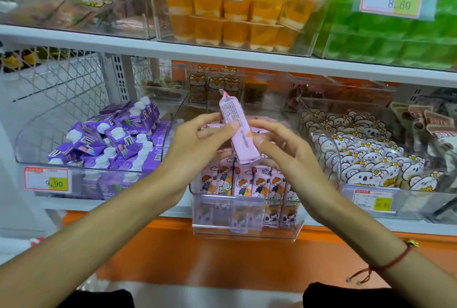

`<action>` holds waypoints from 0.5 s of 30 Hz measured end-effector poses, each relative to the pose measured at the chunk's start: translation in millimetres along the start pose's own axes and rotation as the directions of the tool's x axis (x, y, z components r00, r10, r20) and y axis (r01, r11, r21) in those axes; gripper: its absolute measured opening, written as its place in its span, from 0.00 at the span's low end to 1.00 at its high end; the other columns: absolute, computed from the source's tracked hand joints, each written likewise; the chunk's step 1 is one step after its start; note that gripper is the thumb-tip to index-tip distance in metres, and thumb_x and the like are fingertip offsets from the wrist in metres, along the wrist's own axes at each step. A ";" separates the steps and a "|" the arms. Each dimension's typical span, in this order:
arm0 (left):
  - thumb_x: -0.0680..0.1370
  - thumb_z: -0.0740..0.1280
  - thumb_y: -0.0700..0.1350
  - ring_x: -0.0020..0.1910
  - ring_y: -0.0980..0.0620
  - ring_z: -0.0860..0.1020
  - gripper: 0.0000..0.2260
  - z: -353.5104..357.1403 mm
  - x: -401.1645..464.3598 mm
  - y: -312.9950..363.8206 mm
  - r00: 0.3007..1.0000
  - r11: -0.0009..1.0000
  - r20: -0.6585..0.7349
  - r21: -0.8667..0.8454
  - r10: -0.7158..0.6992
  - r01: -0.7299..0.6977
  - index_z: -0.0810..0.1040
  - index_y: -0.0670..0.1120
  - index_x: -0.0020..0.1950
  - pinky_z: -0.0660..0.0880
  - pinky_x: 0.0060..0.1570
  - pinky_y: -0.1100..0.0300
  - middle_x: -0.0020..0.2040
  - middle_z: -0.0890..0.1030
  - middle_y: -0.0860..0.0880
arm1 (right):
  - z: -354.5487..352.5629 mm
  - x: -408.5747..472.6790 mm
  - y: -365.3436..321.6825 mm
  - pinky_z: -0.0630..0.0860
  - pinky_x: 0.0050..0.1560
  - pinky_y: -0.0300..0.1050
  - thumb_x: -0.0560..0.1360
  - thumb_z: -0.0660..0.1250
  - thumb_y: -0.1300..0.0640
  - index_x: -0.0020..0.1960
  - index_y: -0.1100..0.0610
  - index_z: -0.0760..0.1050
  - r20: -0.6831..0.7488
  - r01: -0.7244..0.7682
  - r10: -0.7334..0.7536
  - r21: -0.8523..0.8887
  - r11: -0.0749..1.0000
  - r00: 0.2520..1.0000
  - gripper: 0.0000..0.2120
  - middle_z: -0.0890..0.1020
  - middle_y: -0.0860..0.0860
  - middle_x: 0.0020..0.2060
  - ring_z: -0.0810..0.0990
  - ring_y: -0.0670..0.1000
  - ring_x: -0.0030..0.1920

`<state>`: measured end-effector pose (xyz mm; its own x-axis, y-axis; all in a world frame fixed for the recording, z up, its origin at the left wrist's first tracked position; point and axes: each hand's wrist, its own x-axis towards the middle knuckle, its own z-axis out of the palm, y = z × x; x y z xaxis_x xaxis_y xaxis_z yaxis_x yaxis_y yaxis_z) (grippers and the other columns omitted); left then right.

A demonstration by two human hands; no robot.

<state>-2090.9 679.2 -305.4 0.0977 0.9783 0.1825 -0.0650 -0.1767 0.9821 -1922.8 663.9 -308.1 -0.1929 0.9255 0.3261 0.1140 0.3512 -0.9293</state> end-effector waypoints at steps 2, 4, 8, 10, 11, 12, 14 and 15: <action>0.75 0.70 0.47 0.43 0.57 0.84 0.16 0.2 -0.7 2.6 0.994 0.991 -0.022 -0.082 -0.112 0.109 0.77 0.47 0.62 0.79 0.37 0.66 0.44 0.86 0.50 | 1.0 0.6 -0.9 0.79 0.43 0.36 0.78 0.64 0.55 0.57 0.48 0.78 0.012 -0.080 0.079 0.060 0.995 0.997 0.10 0.85 0.48 0.47 0.84 0.48 0.46; 0.74 0.71 0.47 0.39 0.57 0.84 0.15 0.2 -0.9 3.5 0.981 0.970 -0.019 -0.151 -0.194 0.189 0.78 0.45 0.59 0.78 0.33 0.68 0.43 0.86 0.48 | 1.1 1.8 -1.3 0.78 0.41 0.37 0.78 0.64 0.54 0.56 0.50 0.79 0.020 -0.142 0.141 0.101 0.985 0.990 0.09 0.85 0.51 0.49 0.83 0.51 0.45; 0.75 0.71 0.47 0.37 0.57 0.84 0.14 0.6 -0.9 3.9 0.973 0.961 0.003 -0.156 -0.231 0.228 0.79 0.44 0.58 0.78 0.33 0.68 0.44 0.86 0.48 | -1.0 3.1 -0.3 0.77 0.40 0.37 0.77 0.64 0.53 0.56 0.51 0.80 0.020 -0.192 0.191 0.124 0.973 0.981 0.09 0.84 0.54 0.53 0.82 0.52 0.45; 0.74 0.71 0.48 0.37 0.57 0.84 0.15 0.6 -0.5 4.2 0.975 0.963 0.010 -0.150 -0.223 0.222 0.79 0.44 0.59 0.78 0.34 0.68 0.45 0.86 0.48 | -1.8 2.2 0.1 0.77 0.41 0.38 0.77 0.65 0.52 0.57 0.50 0.79 0.035 -0.183 0.181 0.108 0.977 0.983 0.10 0.84 0.54 0.53 0.82 0.54 0.47; 0.74 0.71 0.48 0.38 0.57 0.84 0.16 0.3 0.2 4.2 0.977 0.966 0.013 -0.147 -0.213 0.212 0.78 0.45 0.60 0.79 0.35 0.67 0.45 0.86 0.48 | -2.1 1.7 0.5 0.78 0.43 0.38 0.76 0.65 0.52 0.58 0.50 0.78 0.046 -0.170 0.165 0.108 0.980 0.985 0.11 0.84 0.54 0.53 0.83 0.54 0.48; 0.75 0.70 0.47 0.40 0.57 0.84 0.16 -0.2 1.1 4.0 0.981 0.971 0.012 -0.140 -0.194 0.194 0.77 0.45 0.62 0.79 0.37 0.67 0.46 0.86 0.48 | -2.7 0.8 1.2 0.78 0.45 0.40 0.75 0.66 0.51 0.60 0.49 0.77 0.055 -0.155 0.149 0.108 0.982 0.987 0.13 0.84 0.53 0.52 0.83 0.53 0.48; 0.77 0.68 0.45 0.46 0.56 0.84 0.16 -2.1 3.0 3.1 0.993 0.987 0.011 -0.105 -0.120 0.121 0.75 0.47 0.64 0.80 0.43 0.65 0.49 0.86 0.50 | -3.3 -1.2 3.3 0.78 0.51 0.42 0.72 0.70 0.51 0.62 0.46 0.74 0.052 -0.112 0.110 0.048 0.993 0.993 0.19 0.81 0.53 0.53 0.83 0.48 0.49; 0.78 0.67 0.44 0.49 0.56 0.84 0.15 -2.8 3.0 3.1 0.997 0.993 0.028 -0.087 -0.071 0.073 0.74 0.48 0.65 0.80 0.46 0.64 0.51 0.85 0.50 | -3.4 -2.2 4.9 0.78 0.52 0.40 0.72 0.71 0.53 0.63 0.44 0.73 0.038 -0.071 0.071 -0.020 0.997 0.997 0.21 0.80 0.52 0.53 0.82 0.45 0.49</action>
<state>-2093.6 681.9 -301.9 0.1299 0.9850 0.1134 -0.1442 -0.0944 0.9850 -1918.5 664.0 -312.8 -0.2213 0.9420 0.2521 0.1466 0.2877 -0.9464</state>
